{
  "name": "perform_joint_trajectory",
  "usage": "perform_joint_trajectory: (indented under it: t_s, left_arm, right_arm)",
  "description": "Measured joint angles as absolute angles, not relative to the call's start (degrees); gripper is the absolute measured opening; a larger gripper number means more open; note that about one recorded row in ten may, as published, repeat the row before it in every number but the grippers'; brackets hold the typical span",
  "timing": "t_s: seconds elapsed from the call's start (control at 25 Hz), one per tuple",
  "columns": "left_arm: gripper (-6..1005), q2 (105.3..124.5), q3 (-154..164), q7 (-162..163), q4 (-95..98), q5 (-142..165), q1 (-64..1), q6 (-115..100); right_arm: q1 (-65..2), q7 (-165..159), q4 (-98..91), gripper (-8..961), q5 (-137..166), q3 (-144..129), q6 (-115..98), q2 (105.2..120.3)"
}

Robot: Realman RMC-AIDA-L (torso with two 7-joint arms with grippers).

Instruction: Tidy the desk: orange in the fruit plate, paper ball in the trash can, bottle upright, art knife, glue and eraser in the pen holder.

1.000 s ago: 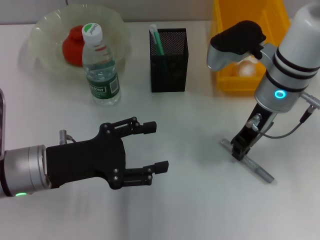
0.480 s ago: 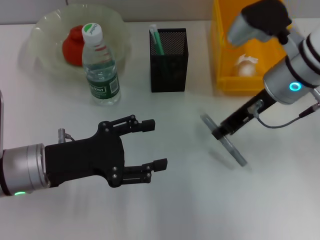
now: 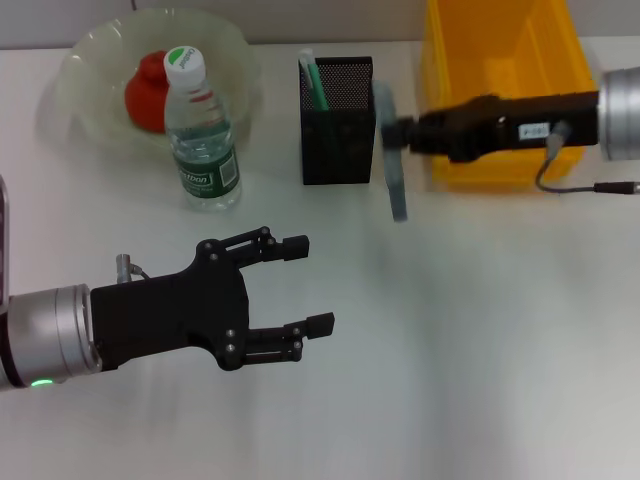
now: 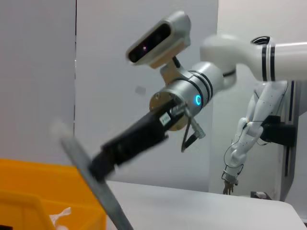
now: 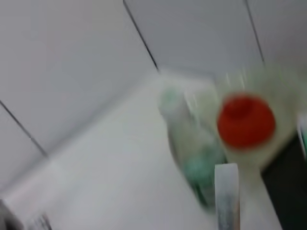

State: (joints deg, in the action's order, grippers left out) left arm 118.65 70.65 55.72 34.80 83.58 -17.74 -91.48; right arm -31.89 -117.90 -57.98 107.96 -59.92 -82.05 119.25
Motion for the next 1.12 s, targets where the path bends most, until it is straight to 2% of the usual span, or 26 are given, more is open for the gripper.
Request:
perform_joint_trajectory:
  t_s: [0.52, 0.84, 1.12]
  left_arm:
    - [813, 118.74, 70.73, 55.03, 33.82, 83.52, -18.76, -91.40]
    - [813, 118.74, 70.96, 54.88, 33.36, 83.49, -18.97, -91.41]
    - [813, 118.74, 71.09, 54.84, 32.56, 83.49, -18.95, -91.42]
  right_arm:
    - [-33.96, -71.48, -25.14, 131, 72.48, -53.45, -77.64, 119.53]
    - [-39.00, -60.82, -17.06, 131, 68.53, -53.74, -73.02, 119.66]
    - [-40.80, -60.68, -16.61, 132, 68.64, -54.38, -69.10, 119.65]
